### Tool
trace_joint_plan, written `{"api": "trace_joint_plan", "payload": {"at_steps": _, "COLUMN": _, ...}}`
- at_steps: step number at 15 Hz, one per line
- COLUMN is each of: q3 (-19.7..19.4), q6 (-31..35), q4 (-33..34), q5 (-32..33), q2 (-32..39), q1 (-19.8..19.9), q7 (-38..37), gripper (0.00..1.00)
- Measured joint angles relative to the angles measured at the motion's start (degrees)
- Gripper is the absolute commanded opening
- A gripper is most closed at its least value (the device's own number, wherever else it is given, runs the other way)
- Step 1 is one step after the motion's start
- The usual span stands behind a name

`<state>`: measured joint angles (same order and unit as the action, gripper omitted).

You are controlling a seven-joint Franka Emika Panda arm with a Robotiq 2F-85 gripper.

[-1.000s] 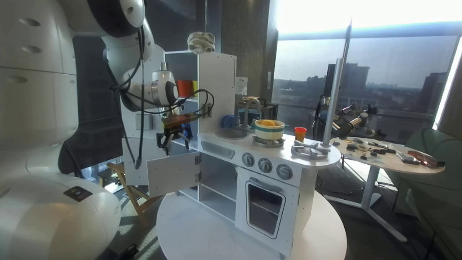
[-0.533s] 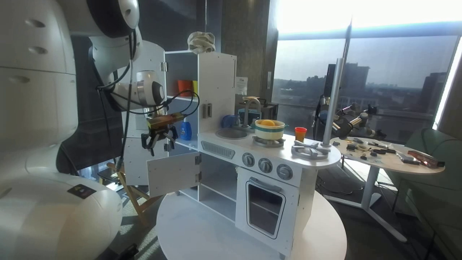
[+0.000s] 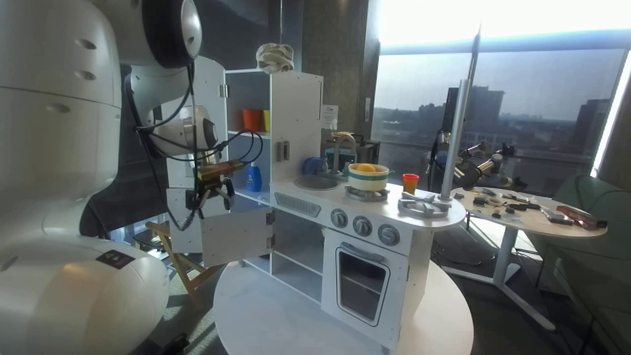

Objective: Close the bottom middle cabinet door, then open the bottom right cabinet door

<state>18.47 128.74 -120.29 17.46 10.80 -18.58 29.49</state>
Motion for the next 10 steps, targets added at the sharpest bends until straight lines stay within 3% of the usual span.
{"api": "trace_joint_plan", "payload": {"at_steps": 5, "q3": 2.21, "q6": -11.95, "q4": 4.04, "q5": 1.7, "q2": -0.04, "q1": -1.31, "q7": 8.6, "gripper": 1.0}}
{"api": "trace_joint_plan", "payload": {"at_steps": 10, "q3": 3.24, "q6": -12.54, "q4": 6.32, "q5": 1.46, "q2": 0.05, "q1": -2.19, "q7": 10.24, "gripper": 1.0}}
